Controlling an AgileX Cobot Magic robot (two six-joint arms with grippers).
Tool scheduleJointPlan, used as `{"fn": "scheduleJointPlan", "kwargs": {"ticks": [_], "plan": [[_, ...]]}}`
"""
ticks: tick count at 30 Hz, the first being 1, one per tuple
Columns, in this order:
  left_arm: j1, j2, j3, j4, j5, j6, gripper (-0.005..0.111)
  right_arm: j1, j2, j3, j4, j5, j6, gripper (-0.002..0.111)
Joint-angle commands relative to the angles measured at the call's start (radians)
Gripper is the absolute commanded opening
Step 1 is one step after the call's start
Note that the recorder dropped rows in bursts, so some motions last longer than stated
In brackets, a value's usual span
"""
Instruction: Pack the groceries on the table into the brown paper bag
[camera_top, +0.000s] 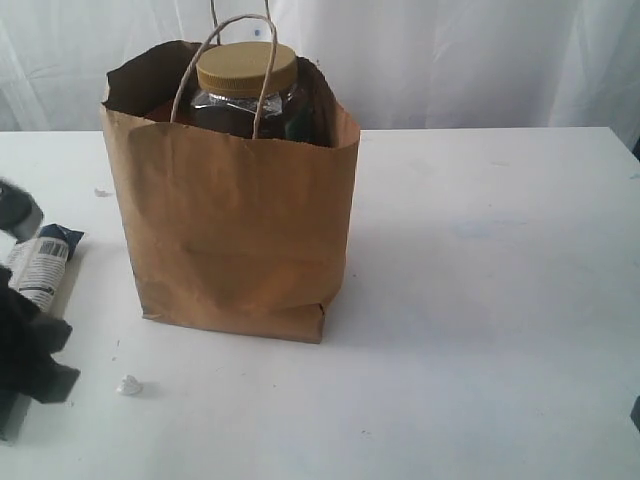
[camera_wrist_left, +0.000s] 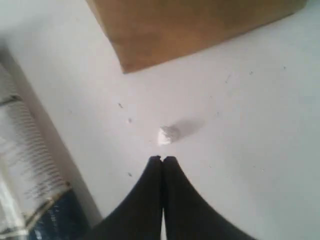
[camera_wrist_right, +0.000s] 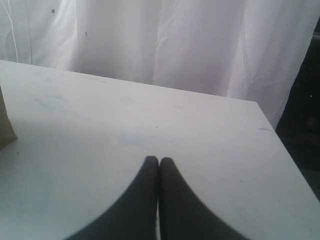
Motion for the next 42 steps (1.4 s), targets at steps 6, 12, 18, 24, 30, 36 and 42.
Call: {"fn": "scheduleJointPlan", "kwargs": {"ticks": [6,12,18,24,30,36,42], "plan": [[-0.005,0.022,0.225,-0.052,-0.475,0.044,0.034,0.002,0.004,0.002,0.003,-0.006,0.0,0.0],[-0.005,0.022,0.229,-0.052,-0.645,0.044,0.055,0.002,0.004,0.002,0.003,-0.006,0.0,0.0],[-0.005,0.022,0.212,-0.06,-0.632,0.041,0.053,0.002,0.004,0.002,0.003,-0.006,0.0,0.0],[0.0,0.1,0.018,-0.06,-0.098,0.048,0.032,0.002,0.004,0.002,0.006,-0.006,0.0,0.0],[0.0,0.25,-0.187,-0.012,0.158,0.183,0.032,0.002,0.004,0.002,0.006,-0.006,0.0,0.0],[0.0,0.426,-0.225,-0.014,0.12,0.229,0.056,0.002,0.004,0.002,0.005,-0.006,0.0,0.0],[0.0,0.554,-0.225,-0.014,0.04,0.227,0.056,0.002,0.004,0.002,0.005,-0.006,0.0,0.0]]}}
